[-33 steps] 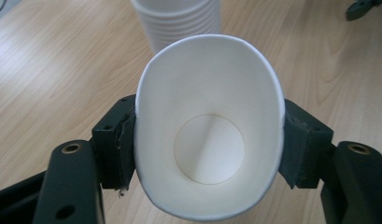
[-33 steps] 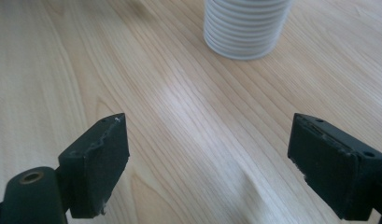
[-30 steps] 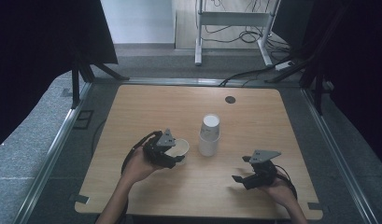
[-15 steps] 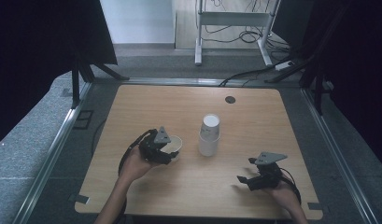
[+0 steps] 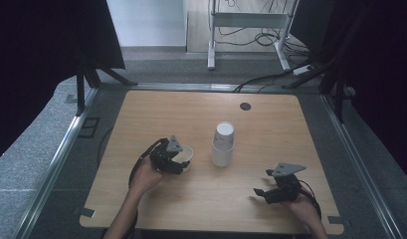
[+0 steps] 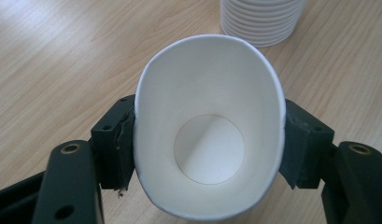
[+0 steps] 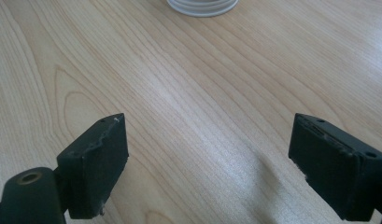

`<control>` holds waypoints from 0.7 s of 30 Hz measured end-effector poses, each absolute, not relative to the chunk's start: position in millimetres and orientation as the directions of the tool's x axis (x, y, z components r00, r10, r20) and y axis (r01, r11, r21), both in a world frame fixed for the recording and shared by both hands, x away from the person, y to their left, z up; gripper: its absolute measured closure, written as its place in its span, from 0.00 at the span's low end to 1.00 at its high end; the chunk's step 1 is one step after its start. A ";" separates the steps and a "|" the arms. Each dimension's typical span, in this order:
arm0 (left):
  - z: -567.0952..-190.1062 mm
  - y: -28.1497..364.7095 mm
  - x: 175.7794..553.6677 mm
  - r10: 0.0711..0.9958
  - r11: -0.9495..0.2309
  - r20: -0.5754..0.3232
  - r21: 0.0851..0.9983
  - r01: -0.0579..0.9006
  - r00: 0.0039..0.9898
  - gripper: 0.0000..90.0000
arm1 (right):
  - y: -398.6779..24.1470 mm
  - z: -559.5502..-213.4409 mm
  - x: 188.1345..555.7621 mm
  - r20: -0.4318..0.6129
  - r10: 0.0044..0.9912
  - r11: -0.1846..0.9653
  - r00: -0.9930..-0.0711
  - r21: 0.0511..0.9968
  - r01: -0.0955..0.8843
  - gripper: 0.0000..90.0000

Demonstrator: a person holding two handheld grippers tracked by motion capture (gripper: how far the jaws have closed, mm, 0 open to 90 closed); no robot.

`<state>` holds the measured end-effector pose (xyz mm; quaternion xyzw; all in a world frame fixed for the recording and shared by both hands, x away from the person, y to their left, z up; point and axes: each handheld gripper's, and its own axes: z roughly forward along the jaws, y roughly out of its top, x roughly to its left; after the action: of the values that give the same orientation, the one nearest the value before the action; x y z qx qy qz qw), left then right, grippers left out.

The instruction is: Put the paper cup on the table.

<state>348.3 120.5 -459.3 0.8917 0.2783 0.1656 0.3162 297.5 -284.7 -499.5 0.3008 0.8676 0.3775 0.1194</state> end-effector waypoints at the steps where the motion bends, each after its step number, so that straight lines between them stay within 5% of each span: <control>1: -459.7 120.8 348.6 0.604 -0.639 0.111 0.660 0.395 0.789 0.34 | -284.8 -499.7 297.5 0.022 0.611 0.534 -0.791 0.726 0.433 0.13; 6: -461.3 121.1 349.8 0.606 -0.631 0.097 0.662 0.403 0.789 0.31 | -285.1 -500.5 297.4 0.023 0.613 0.532 -0.790 0.727 0.435 0.13; 16: -461.0 128.3 345.7 0.629 -0.553 0.034 0.721 0.417 0.776 0.03 | -285.4 -505.5 297.5 0.009 0.625 0.551 -0.781 0.703 0.449 0.13; 21: -453.1 137.9 332.6 0.634 -0.505 0.014 0.764 0.401 0.773 0.01 | -285.2 -513.1 299.3 -0.006 0.643 0.559 -0.766 0.686 0.465 0.09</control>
<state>332.6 137.9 -453.1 0.8549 0.3028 0.1476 0.3944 299.3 -285.2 -513.1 0.3171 0.8736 0.3460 0.1288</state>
